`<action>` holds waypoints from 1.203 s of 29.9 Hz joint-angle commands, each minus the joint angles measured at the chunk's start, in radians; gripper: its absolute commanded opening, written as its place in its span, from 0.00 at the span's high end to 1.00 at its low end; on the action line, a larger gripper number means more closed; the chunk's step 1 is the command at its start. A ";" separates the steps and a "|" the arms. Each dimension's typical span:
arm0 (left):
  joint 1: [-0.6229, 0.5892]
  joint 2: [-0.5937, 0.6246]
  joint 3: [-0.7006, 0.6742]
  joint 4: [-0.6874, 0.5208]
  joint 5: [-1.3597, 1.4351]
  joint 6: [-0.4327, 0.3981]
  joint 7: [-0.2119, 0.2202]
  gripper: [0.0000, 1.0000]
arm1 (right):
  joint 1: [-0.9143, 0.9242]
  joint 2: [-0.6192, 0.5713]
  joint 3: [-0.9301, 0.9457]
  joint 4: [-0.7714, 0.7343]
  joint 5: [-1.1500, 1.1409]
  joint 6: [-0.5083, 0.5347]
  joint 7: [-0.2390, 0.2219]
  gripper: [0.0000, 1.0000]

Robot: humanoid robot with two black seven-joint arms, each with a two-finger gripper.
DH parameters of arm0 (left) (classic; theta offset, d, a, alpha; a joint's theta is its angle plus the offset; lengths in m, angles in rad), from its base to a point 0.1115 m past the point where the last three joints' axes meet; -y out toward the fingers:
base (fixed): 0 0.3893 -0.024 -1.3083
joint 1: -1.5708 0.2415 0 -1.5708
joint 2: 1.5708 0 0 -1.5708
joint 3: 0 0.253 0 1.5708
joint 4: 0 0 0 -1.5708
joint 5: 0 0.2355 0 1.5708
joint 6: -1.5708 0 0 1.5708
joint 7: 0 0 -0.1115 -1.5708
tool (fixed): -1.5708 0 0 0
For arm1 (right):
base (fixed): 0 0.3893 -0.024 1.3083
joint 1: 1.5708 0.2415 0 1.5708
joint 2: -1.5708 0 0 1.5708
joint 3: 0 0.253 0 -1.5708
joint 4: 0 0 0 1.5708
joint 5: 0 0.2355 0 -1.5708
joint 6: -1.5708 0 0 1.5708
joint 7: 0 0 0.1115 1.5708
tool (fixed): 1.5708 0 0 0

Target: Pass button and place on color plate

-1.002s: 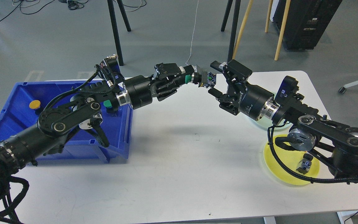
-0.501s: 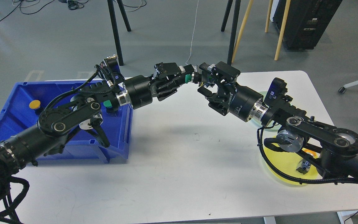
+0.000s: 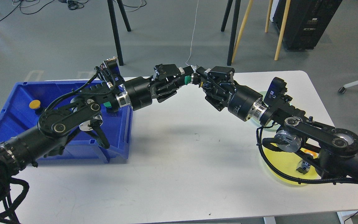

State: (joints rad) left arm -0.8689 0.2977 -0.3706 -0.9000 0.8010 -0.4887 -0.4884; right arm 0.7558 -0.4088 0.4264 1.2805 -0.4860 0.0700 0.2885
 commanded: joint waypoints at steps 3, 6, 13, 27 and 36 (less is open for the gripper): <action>0.004 -0.002 -0.004 0.000 -0.002 0.000 0.000 0.74 | -0.004 0.004 0.014 0.000 0.004 -0.013 -0.002 0.99; 0.005 -0.002 -0.004 0.000 -0.048 0.000 0.000 0.21 | -0.010 0.004 0.018 0.000 0.006 -0.021 -0.002 0.99; 0.019 0.001 -0.002 0.000 -0.083 0.000 0.000 0.11 | -0.048 0.005 0.069 -0.016 0.023 -0.110 -0.011 0.99; 0.019 0.000 -0.002 0.000 -0.089 0.000 0.000 0.11 | -0.098 0.179 0.160 -0.717 0.575 -0.271 -0.265 0.96; 0.018 0.000 -0.004 -0.026 -0.092 0.000 0.000 0.11 | -0.075 0.177 0.150 -0.701 0.577 -0.242 -0.256 0.00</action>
State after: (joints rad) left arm -0.8497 0.2973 -0.3727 -0.9078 0.7111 -0.4887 -0.4887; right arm 0.6735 -0.2244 0.5755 0.5614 0.0902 -0.1833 0.0275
